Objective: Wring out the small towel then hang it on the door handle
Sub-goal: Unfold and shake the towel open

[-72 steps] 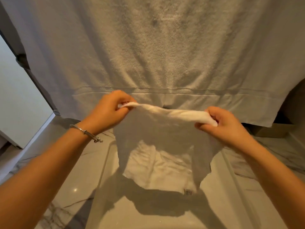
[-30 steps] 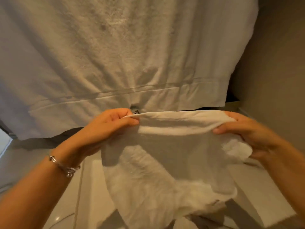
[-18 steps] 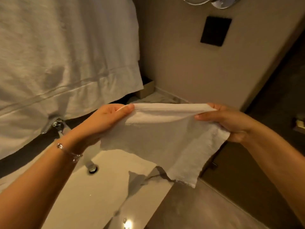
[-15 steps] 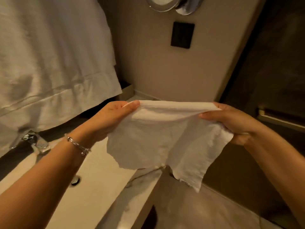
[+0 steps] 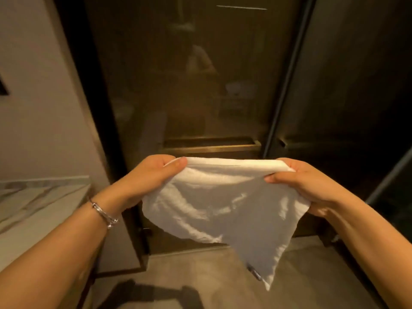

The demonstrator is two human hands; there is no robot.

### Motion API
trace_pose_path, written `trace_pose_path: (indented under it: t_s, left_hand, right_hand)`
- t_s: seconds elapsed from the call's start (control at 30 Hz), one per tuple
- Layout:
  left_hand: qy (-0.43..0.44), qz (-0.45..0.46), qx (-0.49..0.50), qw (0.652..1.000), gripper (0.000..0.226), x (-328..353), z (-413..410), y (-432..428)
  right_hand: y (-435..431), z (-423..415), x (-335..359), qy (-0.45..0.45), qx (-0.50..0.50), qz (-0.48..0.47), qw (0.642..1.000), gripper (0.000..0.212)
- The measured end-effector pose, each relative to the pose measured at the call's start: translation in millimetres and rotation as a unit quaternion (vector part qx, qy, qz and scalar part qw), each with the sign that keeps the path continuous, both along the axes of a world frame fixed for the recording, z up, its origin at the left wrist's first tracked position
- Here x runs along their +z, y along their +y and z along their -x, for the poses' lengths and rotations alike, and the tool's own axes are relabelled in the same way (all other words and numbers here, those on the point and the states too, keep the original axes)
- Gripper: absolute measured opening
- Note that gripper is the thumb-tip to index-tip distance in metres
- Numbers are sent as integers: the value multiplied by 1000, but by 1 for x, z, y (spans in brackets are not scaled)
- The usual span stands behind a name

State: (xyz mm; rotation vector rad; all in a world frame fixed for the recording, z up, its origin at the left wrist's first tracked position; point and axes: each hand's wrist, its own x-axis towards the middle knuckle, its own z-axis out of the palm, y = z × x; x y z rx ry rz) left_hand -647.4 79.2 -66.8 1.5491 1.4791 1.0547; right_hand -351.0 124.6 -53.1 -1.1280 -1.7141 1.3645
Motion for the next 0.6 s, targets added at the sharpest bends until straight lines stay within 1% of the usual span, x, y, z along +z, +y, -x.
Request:
trace_pose_path:
  t_s: [0.1,0.23,0.33,0.4,0.53,0.57,0.6]
  left_hand:
    - [5,7,-62,998,61,-2,-61,37]
    - [21,9,-113,993,41,0,-125,83]
    - [24,12,-166,986,38,1,-161,118]
    - [39,15,-209,977,36,3,-182,146]
    - [41,16,-274,961,23,6,-216,202]
    - [38,16,-284,958,22,6,-225,217]
    - [38,15,-290,956,21,4,-234,228]
  right_hand:
    - [14,-68,-4,-8,-41,-4,999,12]
    - [33,-133,-7,-37,-110,-18,993,9]
    - [45,-172,-5,-41,-147,-7,988,11]
    - [57,-199,-2,-38,-159,-1,987,17]
    - [81,-244,2,-48,-160,4,986,44]
    - [88,-255,3,-48,-164,9,985,47]
    - [94,-264,2,-50,-166,12,985,44]
